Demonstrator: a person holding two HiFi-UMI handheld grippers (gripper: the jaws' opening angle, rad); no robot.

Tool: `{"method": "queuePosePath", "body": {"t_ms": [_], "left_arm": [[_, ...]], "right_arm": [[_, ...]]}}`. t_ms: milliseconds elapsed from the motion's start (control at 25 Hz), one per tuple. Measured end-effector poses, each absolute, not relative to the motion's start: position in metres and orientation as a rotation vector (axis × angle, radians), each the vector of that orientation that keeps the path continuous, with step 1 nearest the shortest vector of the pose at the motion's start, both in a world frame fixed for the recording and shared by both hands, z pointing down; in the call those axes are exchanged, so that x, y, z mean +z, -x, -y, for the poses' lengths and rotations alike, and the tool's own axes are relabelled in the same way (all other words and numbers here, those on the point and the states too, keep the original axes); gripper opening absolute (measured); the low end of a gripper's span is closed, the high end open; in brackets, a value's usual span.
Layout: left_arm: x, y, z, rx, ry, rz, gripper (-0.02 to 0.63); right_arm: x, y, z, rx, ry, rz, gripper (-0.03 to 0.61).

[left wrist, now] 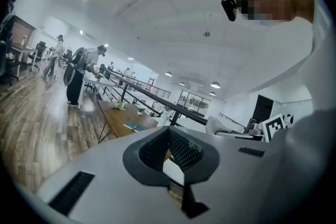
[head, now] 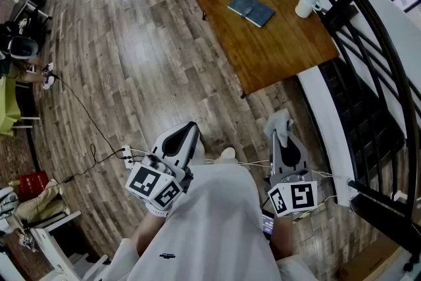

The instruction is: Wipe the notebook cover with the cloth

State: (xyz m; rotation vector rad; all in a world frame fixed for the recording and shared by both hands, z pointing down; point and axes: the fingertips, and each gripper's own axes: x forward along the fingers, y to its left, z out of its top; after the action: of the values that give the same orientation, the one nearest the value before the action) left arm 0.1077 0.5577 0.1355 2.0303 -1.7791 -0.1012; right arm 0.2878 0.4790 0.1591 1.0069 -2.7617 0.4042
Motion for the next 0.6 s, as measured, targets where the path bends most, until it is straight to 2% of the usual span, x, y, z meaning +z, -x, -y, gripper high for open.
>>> {"method": "queuePosePath", "body": {"t_ms": [600], "left_arm": [[0.143, -0.145, -0.55, -0.07, -2.067, 1.725, 0.018]], "right_arm": [[0.162, -0.325, -0.483, 0.447, -1.07, 2.792, 0.023]]}}
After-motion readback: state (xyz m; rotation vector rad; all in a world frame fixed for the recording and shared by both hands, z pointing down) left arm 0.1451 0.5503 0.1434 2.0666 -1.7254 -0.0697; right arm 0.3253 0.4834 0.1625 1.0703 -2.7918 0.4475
